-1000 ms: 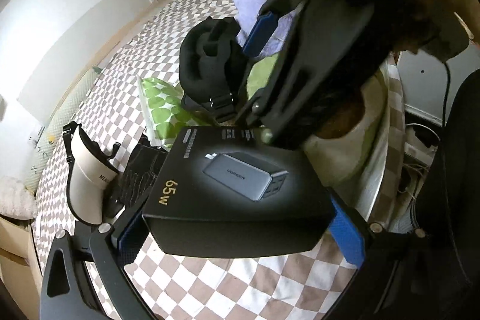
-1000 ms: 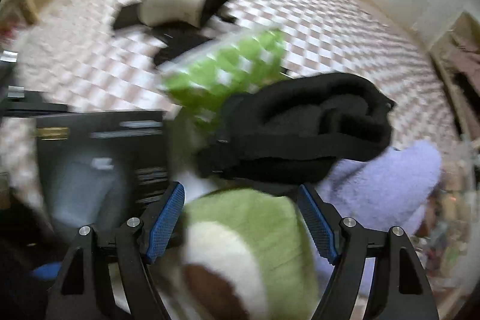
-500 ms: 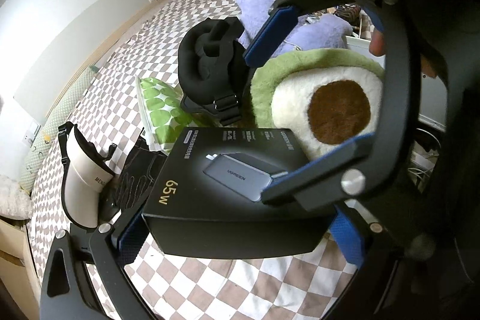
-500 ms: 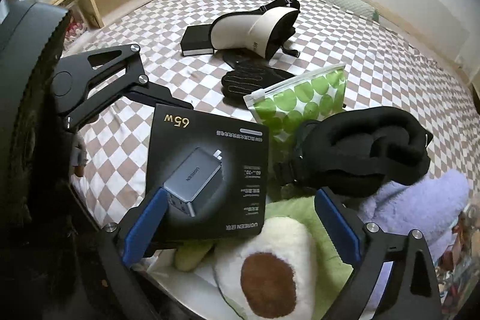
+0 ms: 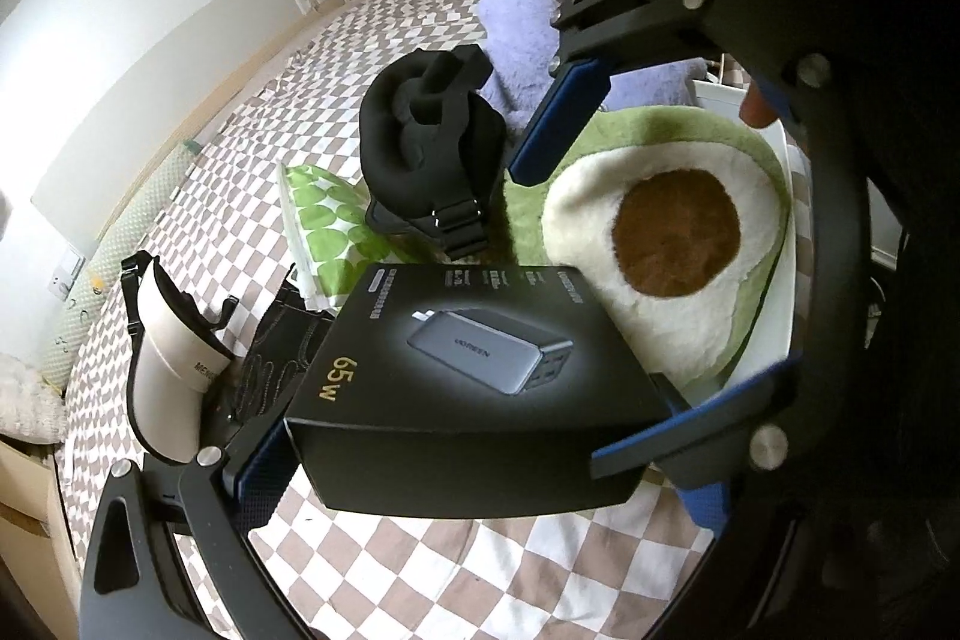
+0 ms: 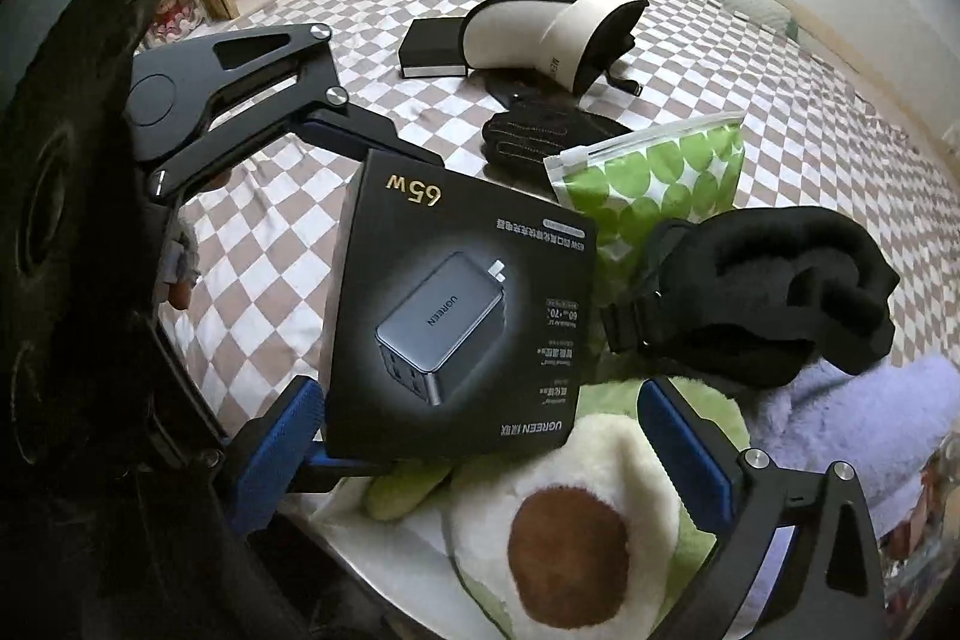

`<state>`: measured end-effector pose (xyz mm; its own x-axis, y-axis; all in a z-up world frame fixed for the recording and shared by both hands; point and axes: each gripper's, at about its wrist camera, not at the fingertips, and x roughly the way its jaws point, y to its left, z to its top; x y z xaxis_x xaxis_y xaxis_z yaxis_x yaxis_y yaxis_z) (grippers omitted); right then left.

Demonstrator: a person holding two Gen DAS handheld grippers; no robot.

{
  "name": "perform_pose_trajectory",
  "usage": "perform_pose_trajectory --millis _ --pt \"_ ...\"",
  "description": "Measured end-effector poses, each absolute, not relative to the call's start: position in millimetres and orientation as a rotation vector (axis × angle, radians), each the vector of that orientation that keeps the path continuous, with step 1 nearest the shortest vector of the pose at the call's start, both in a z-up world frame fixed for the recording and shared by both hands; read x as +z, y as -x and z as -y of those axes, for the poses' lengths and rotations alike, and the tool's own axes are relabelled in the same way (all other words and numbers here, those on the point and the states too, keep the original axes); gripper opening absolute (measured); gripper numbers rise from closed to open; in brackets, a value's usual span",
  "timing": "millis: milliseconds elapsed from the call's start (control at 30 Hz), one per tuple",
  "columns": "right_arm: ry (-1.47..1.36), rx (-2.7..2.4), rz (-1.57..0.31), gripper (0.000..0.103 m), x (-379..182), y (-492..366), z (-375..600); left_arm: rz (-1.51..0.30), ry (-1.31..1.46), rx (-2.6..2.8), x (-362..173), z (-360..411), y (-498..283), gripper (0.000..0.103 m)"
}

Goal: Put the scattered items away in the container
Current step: 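Lower the charger box into the white box and open the left tool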

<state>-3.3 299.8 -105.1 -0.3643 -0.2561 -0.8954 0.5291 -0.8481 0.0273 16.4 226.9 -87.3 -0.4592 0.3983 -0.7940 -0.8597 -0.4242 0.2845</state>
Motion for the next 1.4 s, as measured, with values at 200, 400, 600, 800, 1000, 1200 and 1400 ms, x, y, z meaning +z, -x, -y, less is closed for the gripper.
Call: perform_pose_trajectory --millis 200,400,600,800,1000,1200,1400 --pt "-1.415 -2.235 -0.303 0.103 -103 7 -307 -0.955 0.743 1.99 -85 -225 -25 0.103" --pt "-1.439 -2.205 -0.299 0.103 -106 7 -304 -1.058 0.64 1.986 -88 -225 -40 0.103" --pt "-1.466 -2.194 -0.277 0.103 -109 7 -307 -1.152 0.517 1.979 -93 -223 -52 0.103" --pt "-1.469 -2.196 -0.298 0.103 -110 6 -304 -1.175 0.44 1.955 -96 -219 -56 0.103" --pt "-1.411 -2.269 -0.355 0.103 -106 11 -291 -1.21 0.344 1.958 -102 -221 -63 0.103" --pt "-1.482 -2.311 -0.226 0.103 -114 28 -312 -1.31 0.269 1.975 -109 -224 -71 0.103" --pt "-1.579 -2.374 -0.096 0.103 -123 44 -340 -1.311 0.264 1.878 -108 -220 -91 0.103"
